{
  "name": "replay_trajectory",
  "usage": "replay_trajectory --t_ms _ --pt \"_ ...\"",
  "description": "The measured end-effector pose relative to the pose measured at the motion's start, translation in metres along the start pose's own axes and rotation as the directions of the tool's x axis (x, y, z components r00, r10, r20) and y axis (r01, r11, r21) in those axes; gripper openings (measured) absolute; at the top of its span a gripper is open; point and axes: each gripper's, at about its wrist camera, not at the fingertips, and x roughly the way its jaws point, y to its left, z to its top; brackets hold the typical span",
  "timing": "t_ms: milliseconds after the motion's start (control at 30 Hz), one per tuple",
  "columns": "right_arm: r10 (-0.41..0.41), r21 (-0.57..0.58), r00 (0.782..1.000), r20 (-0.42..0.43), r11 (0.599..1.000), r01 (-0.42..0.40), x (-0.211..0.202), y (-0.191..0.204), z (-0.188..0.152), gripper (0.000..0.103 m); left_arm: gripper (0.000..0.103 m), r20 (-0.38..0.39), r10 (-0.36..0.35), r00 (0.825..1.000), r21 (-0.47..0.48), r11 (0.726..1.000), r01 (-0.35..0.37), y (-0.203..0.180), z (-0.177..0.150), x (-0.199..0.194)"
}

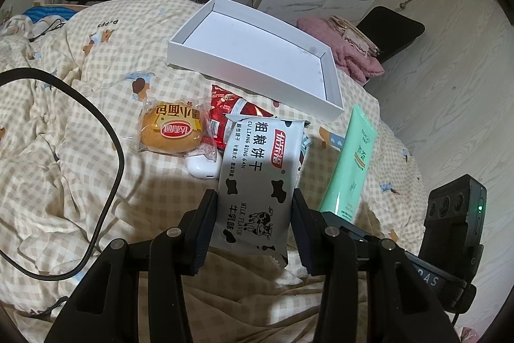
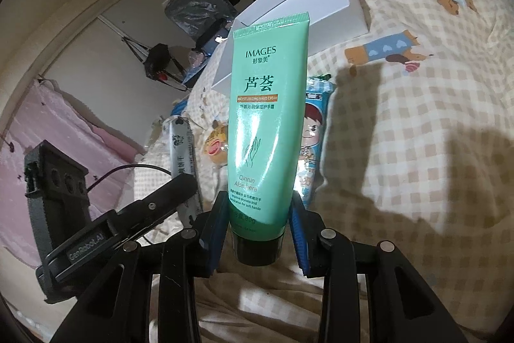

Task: Organize objects
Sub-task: 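Carry the biscuit packet and green tube over the white tray with both tools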

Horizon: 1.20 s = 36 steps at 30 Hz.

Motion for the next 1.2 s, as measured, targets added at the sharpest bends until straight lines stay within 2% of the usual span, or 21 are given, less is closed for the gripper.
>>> replay_trajectory --t_ms 433,667,733,800,900,967,1133,1200 --pt "0.008 -0.003 1.000 0.001 1.000 -0.008 0.004 0.004 -0.001 0.037 0.048 -0.004 0.003 1.000 0.006 1.000 -0.003 -0.001 0.000 0.002" --pt "0.005 -0.033 0.999 0.033 0.999 -0.004 0.001 0.008 0.004 0.037 0.048 0.014 -0.026 1.000 -0.012 1.000 0.027 0.003 0.005 0.001" --pt "0.024 -0.016 0.998 0.055 1.000 -0.023 -0.007 0.011 0.011 0.037 0.048 0.038 -0.033 0.999 -0.009 0.999 0.034 0.003 0.009 -0.007" --pt "0.082 -0.002 0.992 0.098 0.997 -0.083 -0.020 0.016 0.021 0.037 0.048 0.066 -0.024 0.998 -0.006 1.000 0.024 0.003 0.015 -0.018" --pt "0.082 -0.001 0.989 0.124 0.997 -0.082 -0.036 0.030 0.036 0.037 0.048 0.106 -0.037 0.994 -0.016 0.999 0.039 0.000 0.027 -0.038" --pt "0.118 -0.001 0.982 0.147 0.993 -0.119 -0.046 0.040 0.043 0.037 0.048 0.121 -0.027 0.992 -0.011 1.000 0.029 -0.006 0.037 -0.052" --pt "0.134 -0.060 0.968 0.213 0.990 -0.124 -0.073 0.070 0.065 0.037 0.048 0.175 -0.014 0.984 0.012 1.000 0.012 -0.020 0.069 -0.086" --pt "0.155 -0.097 0.953 0.260 0.986 -0.134 -0.087 0.085 0.074 0.037 0.049 0.218 -0.018 0.976 0.012 1.000 0.015 -0.025 0.085 -0.101"
